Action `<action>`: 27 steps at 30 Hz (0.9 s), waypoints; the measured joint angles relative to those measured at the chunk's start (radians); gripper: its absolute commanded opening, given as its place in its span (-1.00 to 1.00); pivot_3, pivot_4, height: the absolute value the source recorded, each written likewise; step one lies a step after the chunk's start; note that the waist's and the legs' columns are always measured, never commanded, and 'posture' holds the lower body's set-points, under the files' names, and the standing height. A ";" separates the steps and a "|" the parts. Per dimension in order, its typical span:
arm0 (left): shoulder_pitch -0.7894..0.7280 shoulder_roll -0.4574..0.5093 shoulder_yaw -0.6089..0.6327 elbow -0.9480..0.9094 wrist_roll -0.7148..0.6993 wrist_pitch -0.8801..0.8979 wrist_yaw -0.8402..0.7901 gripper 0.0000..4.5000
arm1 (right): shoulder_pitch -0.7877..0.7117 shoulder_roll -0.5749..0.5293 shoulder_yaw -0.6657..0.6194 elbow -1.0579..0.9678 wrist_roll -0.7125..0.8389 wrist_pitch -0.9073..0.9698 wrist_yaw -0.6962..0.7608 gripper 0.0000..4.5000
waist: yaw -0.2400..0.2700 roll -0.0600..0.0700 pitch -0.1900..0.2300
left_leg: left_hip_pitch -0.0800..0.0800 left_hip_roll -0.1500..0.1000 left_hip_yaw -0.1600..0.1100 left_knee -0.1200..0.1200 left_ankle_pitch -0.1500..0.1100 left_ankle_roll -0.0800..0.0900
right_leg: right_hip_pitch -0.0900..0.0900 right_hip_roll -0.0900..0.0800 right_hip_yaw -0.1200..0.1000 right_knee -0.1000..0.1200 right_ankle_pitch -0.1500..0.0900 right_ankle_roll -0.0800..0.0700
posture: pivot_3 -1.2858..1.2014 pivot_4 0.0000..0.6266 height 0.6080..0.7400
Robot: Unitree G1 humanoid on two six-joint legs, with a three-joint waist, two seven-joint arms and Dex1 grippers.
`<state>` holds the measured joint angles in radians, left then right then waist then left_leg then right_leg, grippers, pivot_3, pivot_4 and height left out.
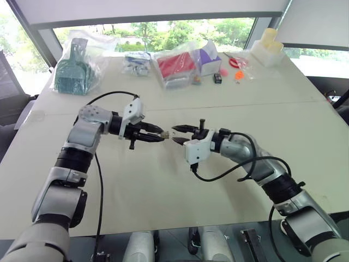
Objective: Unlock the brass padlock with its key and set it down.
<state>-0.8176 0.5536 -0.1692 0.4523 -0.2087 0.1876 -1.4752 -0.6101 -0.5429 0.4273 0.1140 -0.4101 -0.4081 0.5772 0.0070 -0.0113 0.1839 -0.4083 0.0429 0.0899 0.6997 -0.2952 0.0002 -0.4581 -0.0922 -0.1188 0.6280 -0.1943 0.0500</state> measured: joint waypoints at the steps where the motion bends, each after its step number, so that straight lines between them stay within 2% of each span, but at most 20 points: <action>1: 0.002 0.000 0.000 -0.001 -0.001 0.000 0.000 -0.65 | 0.000 0.002 -0.001 0.001 -0.001 0.000 0.001 -0.98 | 0.000 0.000 0.000 | 0.000 0.000 0.000 0.000 0.000 0.000 | 0.000 0.000 0.000 0.000 0.000 0.000 | 0.03 -0.52 1.00; 27: 0.032 0.002 -0.007 -0.024 0.026 -0.097 0.053 -0.65 | -0.026 0.026 -0.013 0.000 0.023 0.031 0.130 -0.98 | 0.000 0.000 0.000 | 0.000 0.000 0.001 0.000 0.000 0.000 | 0.000 0.000 0.000 0.001 0.000 0.000 | 0.03 -0.52 1.00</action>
<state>-0.7854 0.5560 -0.1760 0.4280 -0.1829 0.0908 -1.4218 -0.6360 -0.5173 0.4148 0.1138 -0.3867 -0.3771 0.7073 0.0075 -0.0113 0.1839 -0.4080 0.0429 0.0905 0.6998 -0.2950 -0.0001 -0.4581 -0.0922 -0.1184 0.6286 -0.1943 0.0499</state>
